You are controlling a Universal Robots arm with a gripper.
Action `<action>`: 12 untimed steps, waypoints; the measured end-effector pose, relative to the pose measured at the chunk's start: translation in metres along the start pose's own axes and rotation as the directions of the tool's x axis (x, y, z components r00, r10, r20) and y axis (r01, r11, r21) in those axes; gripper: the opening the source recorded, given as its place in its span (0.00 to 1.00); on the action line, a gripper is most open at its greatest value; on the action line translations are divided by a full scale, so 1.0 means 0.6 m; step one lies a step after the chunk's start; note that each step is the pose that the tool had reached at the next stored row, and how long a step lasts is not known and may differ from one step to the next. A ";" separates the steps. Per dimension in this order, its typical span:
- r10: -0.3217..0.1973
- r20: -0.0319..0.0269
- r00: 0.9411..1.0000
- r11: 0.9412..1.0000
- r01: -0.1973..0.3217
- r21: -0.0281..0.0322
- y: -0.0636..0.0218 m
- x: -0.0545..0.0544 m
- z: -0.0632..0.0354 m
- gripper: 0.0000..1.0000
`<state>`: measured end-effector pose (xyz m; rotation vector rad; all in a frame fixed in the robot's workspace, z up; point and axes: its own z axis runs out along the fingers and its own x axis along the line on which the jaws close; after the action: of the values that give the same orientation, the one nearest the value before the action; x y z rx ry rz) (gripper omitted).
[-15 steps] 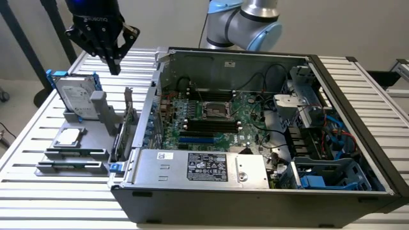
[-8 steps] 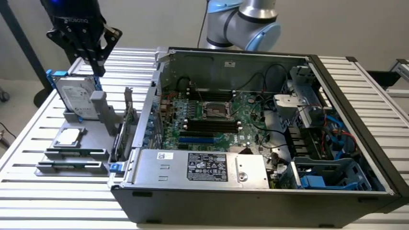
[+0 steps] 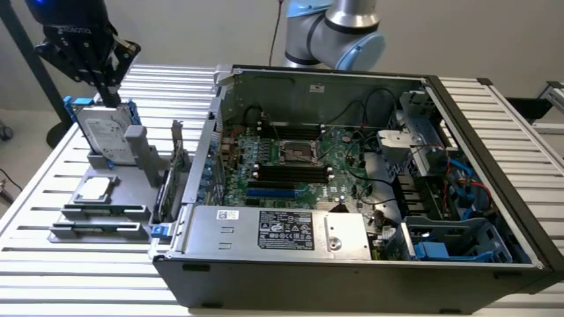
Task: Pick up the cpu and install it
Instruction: 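Reach for the cpu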
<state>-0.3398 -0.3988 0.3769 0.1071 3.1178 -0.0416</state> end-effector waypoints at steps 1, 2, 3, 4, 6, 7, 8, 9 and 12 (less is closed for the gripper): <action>0.000 0.000 1.000 1.000 0.000 0.002 -0.001 0.007 0.001 0.11; 0.000 0.000 1.000 1.000 0.000 0.005 -0.001 0.015 0.001 0.11; 0.000 0.000 1.000 1.000 0.000 0.007 -0.001 0.022 0.002 0.11; 0.000 0.000 1.000 1.000 0.000 0.009 -0.002 0.030 0.002 0.11; 0.000 0.000 1.000 1.000 0.000 0.014 -0.003 0.046 0.004 0.11; 0.000 0.000 1.000 1.000 0.000 0.016 -0.004 0.053 0.004 0.11; 0.000 0.000 1.000 1.000 0.000 0.018 -0.004 0.061 0.005 0.11; 0.000 0.000 1.000 1.000 0.000 0.019 -0.004 0.068 0.005 0.11; 0.000 -0.001 1.000 1.000 0.000 0.022 -0.003 0.091 0.008 0.11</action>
<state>-0.3942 -0.3972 0.3706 0.1068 3.1186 -0.0760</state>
